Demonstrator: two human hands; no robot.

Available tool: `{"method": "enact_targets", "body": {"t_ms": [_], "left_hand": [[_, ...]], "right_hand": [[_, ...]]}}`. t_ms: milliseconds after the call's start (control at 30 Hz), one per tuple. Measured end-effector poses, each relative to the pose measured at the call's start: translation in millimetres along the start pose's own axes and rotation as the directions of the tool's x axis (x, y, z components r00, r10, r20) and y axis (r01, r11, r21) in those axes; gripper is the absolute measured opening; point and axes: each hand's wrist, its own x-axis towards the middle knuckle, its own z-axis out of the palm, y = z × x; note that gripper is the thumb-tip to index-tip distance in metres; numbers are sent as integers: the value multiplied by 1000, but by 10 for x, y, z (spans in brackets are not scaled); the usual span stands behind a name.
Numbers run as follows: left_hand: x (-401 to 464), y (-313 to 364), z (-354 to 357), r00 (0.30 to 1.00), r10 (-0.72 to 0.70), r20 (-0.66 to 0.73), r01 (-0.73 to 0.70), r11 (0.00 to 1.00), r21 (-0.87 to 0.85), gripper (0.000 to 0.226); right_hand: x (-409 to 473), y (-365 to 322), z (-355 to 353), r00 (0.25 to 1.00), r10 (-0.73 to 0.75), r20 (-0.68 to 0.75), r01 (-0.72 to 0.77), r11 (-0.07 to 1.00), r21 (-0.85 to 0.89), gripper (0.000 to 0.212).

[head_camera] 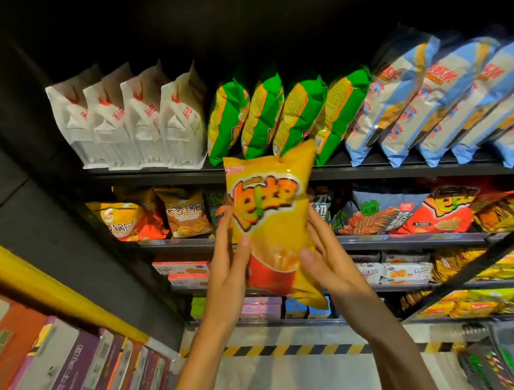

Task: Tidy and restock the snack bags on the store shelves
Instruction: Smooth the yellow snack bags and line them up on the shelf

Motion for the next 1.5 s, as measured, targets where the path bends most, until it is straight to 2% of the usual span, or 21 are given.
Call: {"method": "enact_targets", "body": {"t_ms": [67, 133, 200, 267, 333, 400, 467, 567, 667, 700, 767, 833, 900, 967, 1067, 1200, 1333, 1500], "left_hand": [[-17, 26, -16, 991, 74, 108, -77, 997, 26, 67], [-30, 72, -38, 969, 101, 225, -98, 995, -24, 79], [-45, 117, -63, 949, 84, 304, -62, 995, -82, 85], [-65, 146, -67, 927, 63, 371, -25, 994, -108, 82], [-80, 174, -41, 920, 58, 389, -32, 997, -72, 80], [-93, 200, -9, 937, 61, 344, -46, 998, -52, 73], [-82, 219, -1, 963, 91, 254, -91, 996, -13, 58], [-70, 247, -26, 982, 96, 162, -106, 993, 49, 41], [-94, 309, -16, 990, -29, 137, 34, 999, -37, 34], [-104, 320, -12, 987, -65, 146, 76, 995, -70, 33], [-122, 335, -24, 986, -60, 157, 70, 996, -60, 33], [-150, 357, -61, 972, -45, 232, 55, 998, -38, 43], [-175, 362, -103, 937, -45, 346, 74, 995, -70, 58], [-207, 398, -116, 909, -26, 417, 65, 995, -80, 67], [-249, 426, -79, 875, 17, 483, 16, 998, -63, 64], [-231, 382, -68, 873, 4, 487, 13, 999, -30, 66], [-197, 334, -57, 900, 2, 435, -10, 1000, 16, 59], [-163, 341, -12, 935, 35, 353, -42, 999, 11, 41]], "right_hand": [[-23, -19, 3, 995, -34, -95, 33, 999, -18, 85], [-25, -46, -61, 974, -73, -216, 68, 997, -30, 66], [-31, -86, -135, 955, -65, -290, 65, 998, -10, 50], [-48, -116, -190, 953, -45, -299, 41, 999, -22, 46], [-68, -109, -220, 963, -20, -268, 13, 1000, -26, 47], [-95, -111, -237, 967, -9, -254, 8, 1000, -7, 55], [-157, -152, -267, 963, -111, -245, 89, 991, -99, 71], [-277, -291, -303, 961, -272, -56, 237, 907, -347, 86], [-337, -369, -238, 955, -269, 122, 295, 842, -451, 81], [-342, -358, -209, 953, -266, 142, 302, 841, -450, 79], [-330, -297, -173, 948, -306, 94, 315, 845, -432, 69], [-305, -237, -170, 928, -367, -63, 314, 863, -396, 51], [-296, -196, -199, 902, -367, -226, 286, 902, -322, 32], [-289, -179, -218, 887, -349, -301, 266, 921, -283, 14], [-260, -131, -214, 882, -305, -359, 251, 949, -190, 19], [-212, -57, -216, 878, -226, -422, 204, 974, -97, 22], [-169, -32, -202, 875, -207, -438, 189, 978, -85, 24], [-144, -35, -220, 900, -205, -384, 182, 979, -95, 33]]}}
